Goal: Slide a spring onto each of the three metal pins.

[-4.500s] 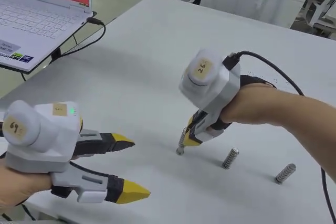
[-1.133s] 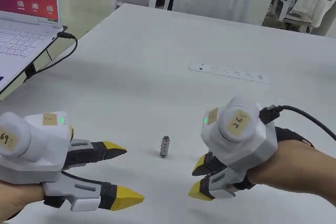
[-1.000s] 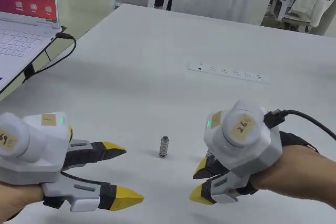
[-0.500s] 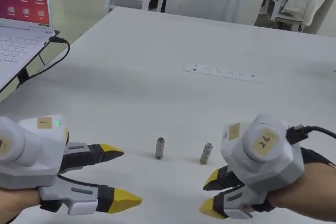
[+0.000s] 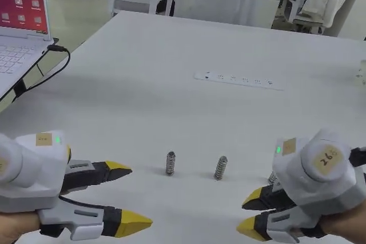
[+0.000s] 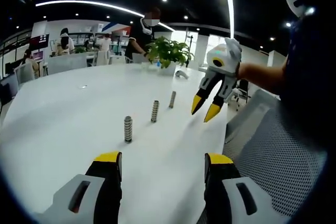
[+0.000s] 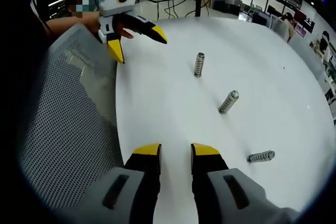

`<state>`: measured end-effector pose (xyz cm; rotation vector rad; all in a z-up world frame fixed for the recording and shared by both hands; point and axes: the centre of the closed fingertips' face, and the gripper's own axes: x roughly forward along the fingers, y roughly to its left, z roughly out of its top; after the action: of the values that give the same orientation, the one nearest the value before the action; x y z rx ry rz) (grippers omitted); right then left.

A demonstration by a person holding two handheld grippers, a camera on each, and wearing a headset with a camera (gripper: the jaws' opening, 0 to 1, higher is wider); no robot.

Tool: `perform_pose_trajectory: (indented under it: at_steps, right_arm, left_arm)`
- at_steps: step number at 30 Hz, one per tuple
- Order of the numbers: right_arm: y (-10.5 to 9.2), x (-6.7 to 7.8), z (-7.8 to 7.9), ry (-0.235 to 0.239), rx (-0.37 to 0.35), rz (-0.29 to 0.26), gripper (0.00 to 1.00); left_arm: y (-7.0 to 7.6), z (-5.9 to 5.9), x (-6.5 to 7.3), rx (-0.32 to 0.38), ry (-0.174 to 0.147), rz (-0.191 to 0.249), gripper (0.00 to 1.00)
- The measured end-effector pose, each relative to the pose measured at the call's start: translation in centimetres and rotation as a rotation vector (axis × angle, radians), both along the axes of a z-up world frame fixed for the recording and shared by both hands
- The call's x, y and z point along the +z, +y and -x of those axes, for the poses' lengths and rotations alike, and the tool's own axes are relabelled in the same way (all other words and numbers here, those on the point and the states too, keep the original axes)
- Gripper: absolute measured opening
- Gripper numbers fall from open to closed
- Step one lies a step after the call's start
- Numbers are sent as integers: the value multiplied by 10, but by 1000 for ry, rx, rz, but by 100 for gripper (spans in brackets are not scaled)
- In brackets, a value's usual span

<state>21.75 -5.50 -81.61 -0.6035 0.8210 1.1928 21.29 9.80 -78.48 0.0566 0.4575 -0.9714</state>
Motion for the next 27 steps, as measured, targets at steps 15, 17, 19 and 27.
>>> perform_pose_trajectory:
  at_steps: [15, 17, 19, 27]
  right_arm:
    - [-44, 1, -9, -15, -156, -82, 29]
    - [-48, 2, -10, -22, -172, -100, 29]
    - [-52, 3, -12, -28, -188, -117, 31]
    - [-63, 3, -15, -36, -232, -163, 35]
  left_arm:
    - [-3, 0, -1, -8, 6, -5, 59]
    - [-3, 0, -1, -7, 8, -5, 59]
    - [-3, 0, -2, -6, 9, -4, 59]
    - [-2, 1, -3, -3, 13, -4, 60]
